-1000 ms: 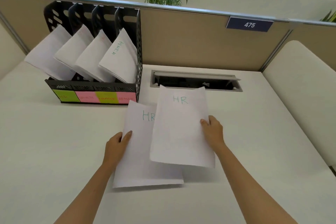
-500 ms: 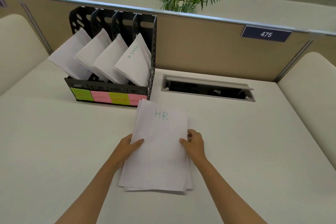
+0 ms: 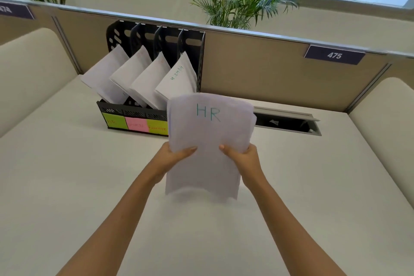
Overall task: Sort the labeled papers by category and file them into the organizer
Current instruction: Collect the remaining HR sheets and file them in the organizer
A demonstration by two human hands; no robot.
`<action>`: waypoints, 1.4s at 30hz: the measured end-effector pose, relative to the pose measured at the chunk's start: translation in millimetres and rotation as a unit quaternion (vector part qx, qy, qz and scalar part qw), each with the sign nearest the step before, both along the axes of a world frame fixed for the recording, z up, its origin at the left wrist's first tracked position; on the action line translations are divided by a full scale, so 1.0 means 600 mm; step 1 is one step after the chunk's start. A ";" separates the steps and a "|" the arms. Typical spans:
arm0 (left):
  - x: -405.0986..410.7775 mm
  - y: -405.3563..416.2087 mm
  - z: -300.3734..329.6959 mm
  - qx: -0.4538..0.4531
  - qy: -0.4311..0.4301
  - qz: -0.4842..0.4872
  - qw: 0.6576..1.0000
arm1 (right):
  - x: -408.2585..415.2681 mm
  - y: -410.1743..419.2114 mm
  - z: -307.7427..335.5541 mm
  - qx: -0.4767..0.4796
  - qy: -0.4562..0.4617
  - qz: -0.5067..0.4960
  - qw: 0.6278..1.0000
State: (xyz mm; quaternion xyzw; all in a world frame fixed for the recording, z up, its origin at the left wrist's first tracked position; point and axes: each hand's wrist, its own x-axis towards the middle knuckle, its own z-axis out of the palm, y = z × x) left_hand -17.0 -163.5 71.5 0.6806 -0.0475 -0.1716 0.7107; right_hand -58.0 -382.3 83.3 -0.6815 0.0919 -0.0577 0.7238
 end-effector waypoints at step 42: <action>0.161 0.339 0.059 0.253 -0.122 0.187 0.941 | 0.084 0.355 -0.027 -0.238 -0.075 -0.125 0.960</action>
